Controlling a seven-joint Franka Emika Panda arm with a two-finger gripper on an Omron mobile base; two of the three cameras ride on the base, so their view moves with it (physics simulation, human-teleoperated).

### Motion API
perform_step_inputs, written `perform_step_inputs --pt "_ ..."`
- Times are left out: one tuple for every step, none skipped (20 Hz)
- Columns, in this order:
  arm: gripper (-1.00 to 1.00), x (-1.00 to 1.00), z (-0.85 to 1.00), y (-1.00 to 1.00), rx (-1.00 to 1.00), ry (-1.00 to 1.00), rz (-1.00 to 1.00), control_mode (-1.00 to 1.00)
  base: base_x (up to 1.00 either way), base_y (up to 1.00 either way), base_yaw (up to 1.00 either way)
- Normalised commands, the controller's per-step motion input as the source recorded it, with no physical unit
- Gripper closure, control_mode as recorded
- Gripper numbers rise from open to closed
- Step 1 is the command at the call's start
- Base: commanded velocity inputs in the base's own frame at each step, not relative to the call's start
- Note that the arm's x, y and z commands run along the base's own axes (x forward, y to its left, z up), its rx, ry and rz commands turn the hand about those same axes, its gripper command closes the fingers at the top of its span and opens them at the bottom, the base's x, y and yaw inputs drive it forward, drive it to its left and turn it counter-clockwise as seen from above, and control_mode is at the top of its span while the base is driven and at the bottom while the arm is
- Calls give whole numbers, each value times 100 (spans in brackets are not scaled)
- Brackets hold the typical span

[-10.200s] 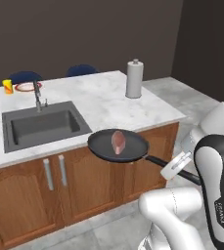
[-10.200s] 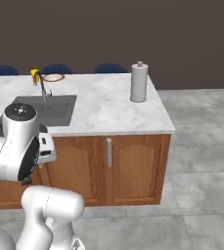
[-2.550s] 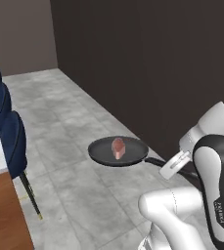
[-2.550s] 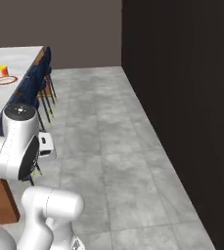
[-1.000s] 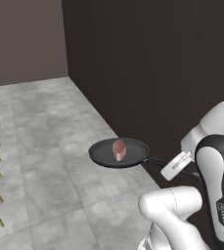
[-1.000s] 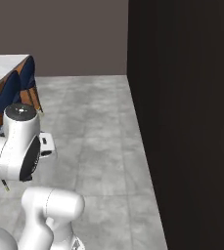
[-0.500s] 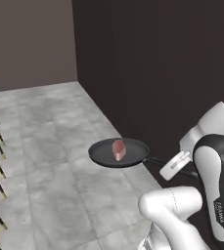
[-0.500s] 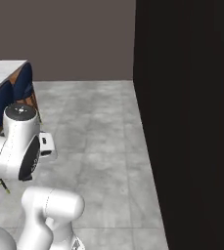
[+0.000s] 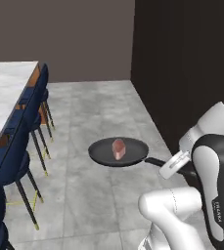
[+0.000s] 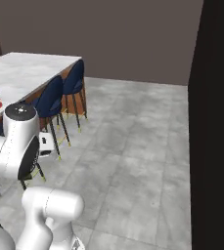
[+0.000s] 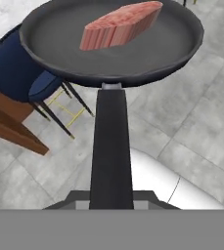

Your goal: Pick up the pan with the steak in it and place it on the dining table. Then place the steak on the plate.

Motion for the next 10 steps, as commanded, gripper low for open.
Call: perform_step_inputs --pt "100 0 0 0 0 0 0 100 0 0 50" --pt "100 0 0 0 0 0 0 100 0 0 50" --pt "100 0 0 0 0 0 0 100 0 0 50" --pt "100 0 0 0 0 0 0 100 0 0 50" --pt "100 0 0 0 0 0 0 100 0 0 50" --pt "100 0 0 0 0 0 0 100 0 0 50" --pt "100 0 0 0 0 0 0 100 0 0 50" --pt "100 0 0 0 0 0 0 100 0 0 50" --pt "100 0 0 0 0 0 0 100 0 0 50" --pt "100 0 0 0 0 0 0 100 0 0 50"
